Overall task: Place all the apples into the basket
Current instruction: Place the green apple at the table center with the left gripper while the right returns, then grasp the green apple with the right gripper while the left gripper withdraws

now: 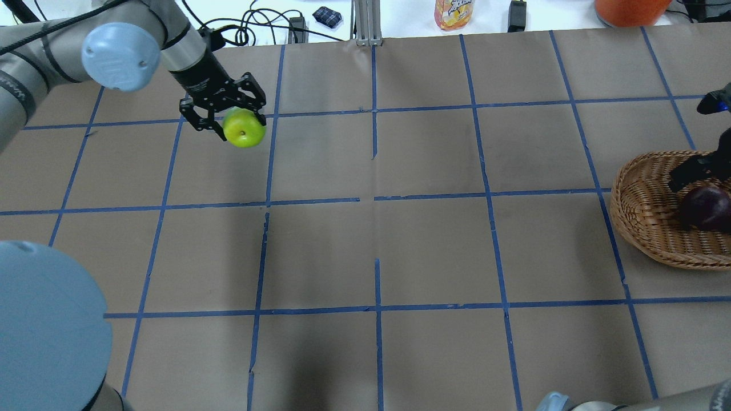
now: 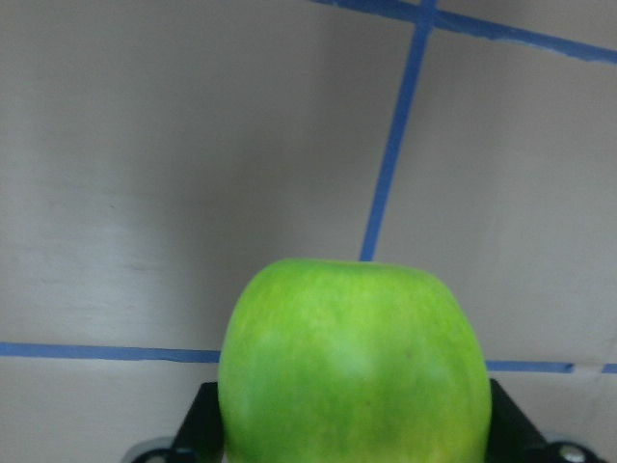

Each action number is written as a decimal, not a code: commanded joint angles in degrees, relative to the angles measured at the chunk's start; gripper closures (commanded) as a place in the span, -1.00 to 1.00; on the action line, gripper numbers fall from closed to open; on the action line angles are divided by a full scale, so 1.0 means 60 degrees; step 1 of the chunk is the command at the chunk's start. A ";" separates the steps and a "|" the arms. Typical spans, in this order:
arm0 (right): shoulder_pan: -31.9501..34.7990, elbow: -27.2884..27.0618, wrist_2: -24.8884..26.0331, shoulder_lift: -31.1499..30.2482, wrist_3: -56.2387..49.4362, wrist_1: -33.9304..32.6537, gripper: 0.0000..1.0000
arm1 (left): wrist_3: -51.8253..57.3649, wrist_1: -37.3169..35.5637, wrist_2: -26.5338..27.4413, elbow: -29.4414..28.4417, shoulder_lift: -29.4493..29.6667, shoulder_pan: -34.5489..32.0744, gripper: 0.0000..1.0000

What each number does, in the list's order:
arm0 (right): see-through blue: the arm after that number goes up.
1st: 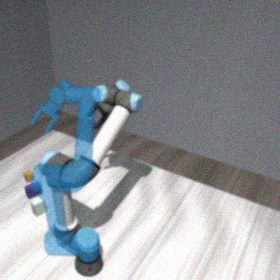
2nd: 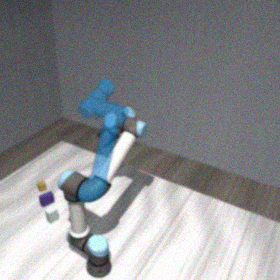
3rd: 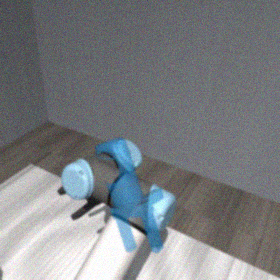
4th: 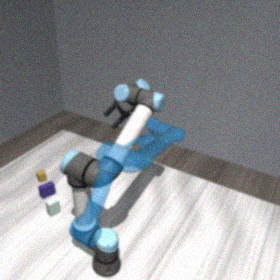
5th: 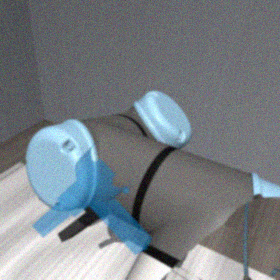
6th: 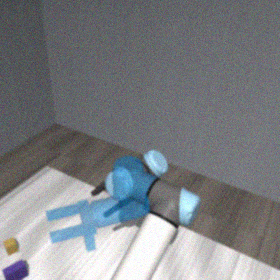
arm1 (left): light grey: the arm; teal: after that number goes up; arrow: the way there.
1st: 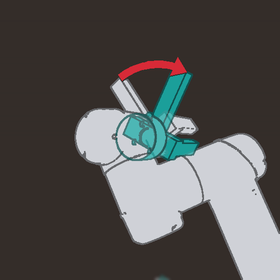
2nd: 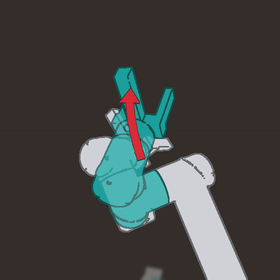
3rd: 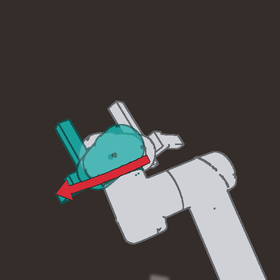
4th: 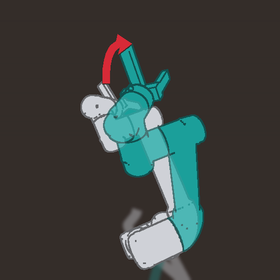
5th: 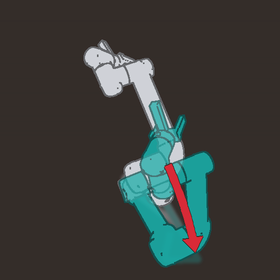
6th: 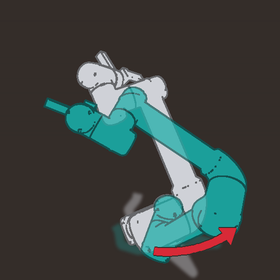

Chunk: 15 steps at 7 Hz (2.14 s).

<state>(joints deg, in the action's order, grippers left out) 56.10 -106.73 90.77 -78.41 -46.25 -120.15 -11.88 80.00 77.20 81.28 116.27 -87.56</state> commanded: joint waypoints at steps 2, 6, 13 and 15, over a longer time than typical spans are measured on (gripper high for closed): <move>0.2873 0.0298 0.0134 -0.0393 0.3432 0.0294 -1.00 | -0.4162 -0.2761 -0.0138 0.0412 0.0571 -0.2246 1.00; 0.5921 0.0284 0.0135 0.0116 0.8203 -0.0158 -1.00 | -0.4935 -0.4837 0.1341 0.1174 0.1334 -0.3423 1.00; 0.7347 0.1658 -0.0098 0.1625 0.9697 -0.1127 -1.00 | 0.0693 -0.1827 0.0198 0.1383 -0.1600 -0.0880 0.60; 0.8282 0.2652 -0.0436 0.2559 1.0329 -0.1201 -1.00 | 0.1943 0.1551 0.0957 0.0506 -0.2952 0.0204 1.00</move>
<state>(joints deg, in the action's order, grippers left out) 102.47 -94.17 88.75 -66.51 13.73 -127.17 -5.89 77.52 80.28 87.37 103.48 -90.36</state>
